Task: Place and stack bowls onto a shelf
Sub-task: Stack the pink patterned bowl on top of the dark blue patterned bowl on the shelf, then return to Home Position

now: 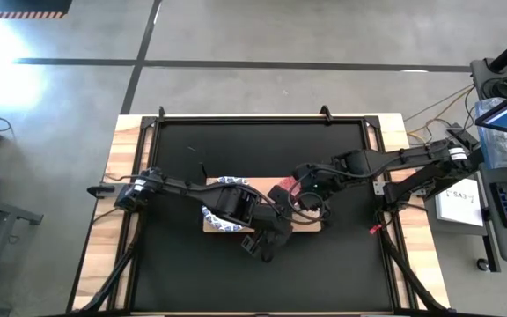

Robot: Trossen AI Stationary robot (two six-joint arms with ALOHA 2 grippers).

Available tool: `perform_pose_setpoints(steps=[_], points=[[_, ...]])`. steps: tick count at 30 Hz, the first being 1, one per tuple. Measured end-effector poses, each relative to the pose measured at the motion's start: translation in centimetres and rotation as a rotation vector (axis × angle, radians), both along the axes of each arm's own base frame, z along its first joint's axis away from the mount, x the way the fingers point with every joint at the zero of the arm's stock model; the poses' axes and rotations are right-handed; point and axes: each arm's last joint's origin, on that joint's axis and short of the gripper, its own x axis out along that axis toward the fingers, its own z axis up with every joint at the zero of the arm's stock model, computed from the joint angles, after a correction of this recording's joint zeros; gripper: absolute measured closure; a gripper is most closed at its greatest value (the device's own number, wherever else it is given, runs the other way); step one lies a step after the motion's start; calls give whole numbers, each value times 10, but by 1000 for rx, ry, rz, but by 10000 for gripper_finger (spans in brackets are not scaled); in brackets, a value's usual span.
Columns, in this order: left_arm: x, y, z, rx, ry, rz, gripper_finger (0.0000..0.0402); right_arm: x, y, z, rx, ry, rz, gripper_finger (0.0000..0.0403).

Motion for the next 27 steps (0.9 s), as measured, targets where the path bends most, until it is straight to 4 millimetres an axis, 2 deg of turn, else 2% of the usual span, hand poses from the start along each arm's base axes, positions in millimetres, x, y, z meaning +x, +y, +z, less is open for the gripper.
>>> perform_pose_setpoints(steps=[7,10,14,22,27], points=[[0,0,0,-11,-2,16,284,1,0,1,-18,-16,15,291],[-1,-3,0,-15,-4,15,284,1,0,0,-19,-12,16,278],[-1,-6,0,-25,-4,22,284,-2,0,3,-14,0,3,277],[-5,-10,-1,-54,21,65,284,-14,-2,47,59,-82,-102,292],[-15,-7,-4,-78,124,136,284,-28,-3,60,86,-128,-121,300]])
